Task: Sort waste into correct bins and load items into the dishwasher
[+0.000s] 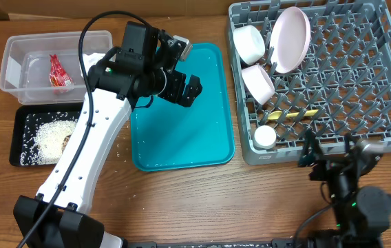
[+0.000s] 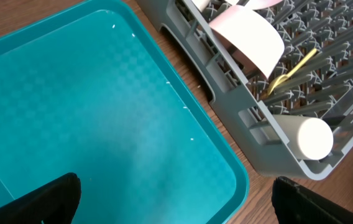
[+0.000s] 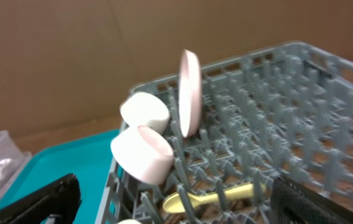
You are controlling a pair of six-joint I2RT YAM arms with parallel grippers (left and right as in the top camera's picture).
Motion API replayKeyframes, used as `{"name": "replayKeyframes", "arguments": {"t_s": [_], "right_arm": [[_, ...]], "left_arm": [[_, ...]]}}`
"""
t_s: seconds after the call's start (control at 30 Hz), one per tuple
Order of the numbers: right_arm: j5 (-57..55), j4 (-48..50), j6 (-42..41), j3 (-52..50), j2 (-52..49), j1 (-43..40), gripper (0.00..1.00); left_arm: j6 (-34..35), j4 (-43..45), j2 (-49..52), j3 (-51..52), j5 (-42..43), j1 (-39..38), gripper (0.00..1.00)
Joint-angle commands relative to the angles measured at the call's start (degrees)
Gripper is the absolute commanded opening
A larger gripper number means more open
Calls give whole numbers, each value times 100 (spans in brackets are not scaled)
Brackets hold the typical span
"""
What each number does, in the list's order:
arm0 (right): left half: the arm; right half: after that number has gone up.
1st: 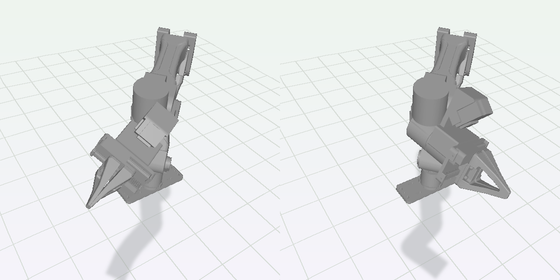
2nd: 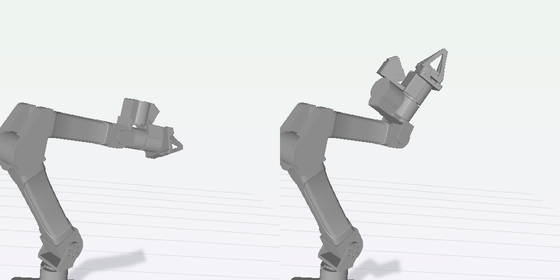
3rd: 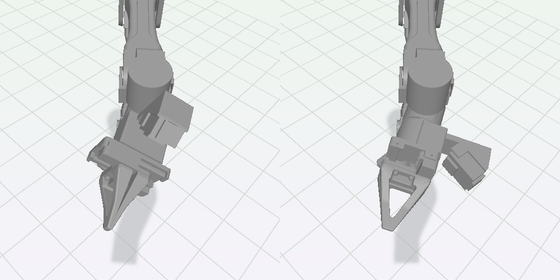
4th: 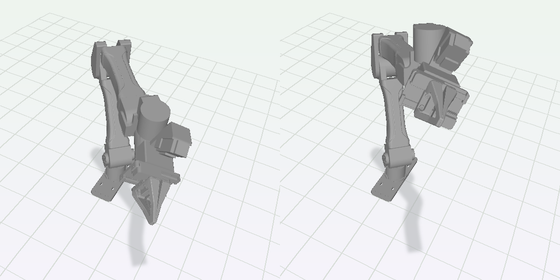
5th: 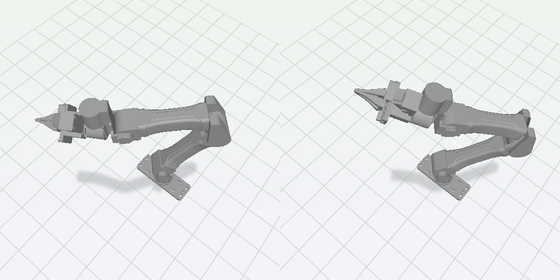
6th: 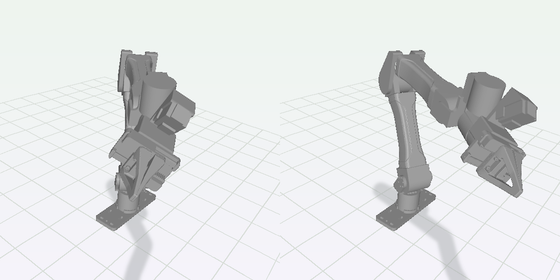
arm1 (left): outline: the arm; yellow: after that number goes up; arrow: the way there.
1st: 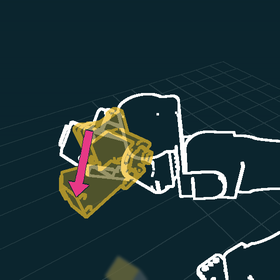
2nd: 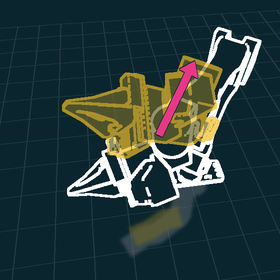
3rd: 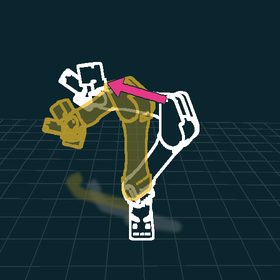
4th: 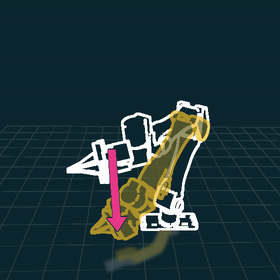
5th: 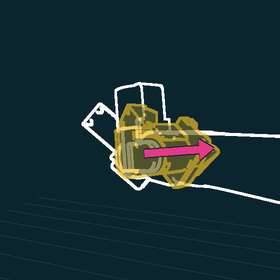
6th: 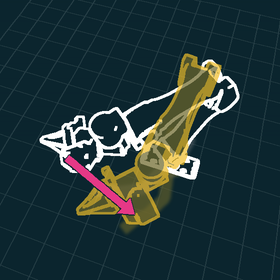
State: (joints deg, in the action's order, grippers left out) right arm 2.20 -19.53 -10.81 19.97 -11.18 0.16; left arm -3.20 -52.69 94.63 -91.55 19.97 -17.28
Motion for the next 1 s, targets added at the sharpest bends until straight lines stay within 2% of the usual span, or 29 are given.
{"name": "replayKeyframes", "arguments": {"t_s": [0.0,0.2,0.97], "right_arm": [[376,457,76,-745,568,-24,100],[658,1670,26,-1910,1106,-17,100],[649,1565,17,-1950,1102,-13,100]], "left_arm": [[-90,7,-24,-44,44,0,100],[-90,9,-24,-44,44,0,100],[-90,7,-24,-44,44,0,100]]}}
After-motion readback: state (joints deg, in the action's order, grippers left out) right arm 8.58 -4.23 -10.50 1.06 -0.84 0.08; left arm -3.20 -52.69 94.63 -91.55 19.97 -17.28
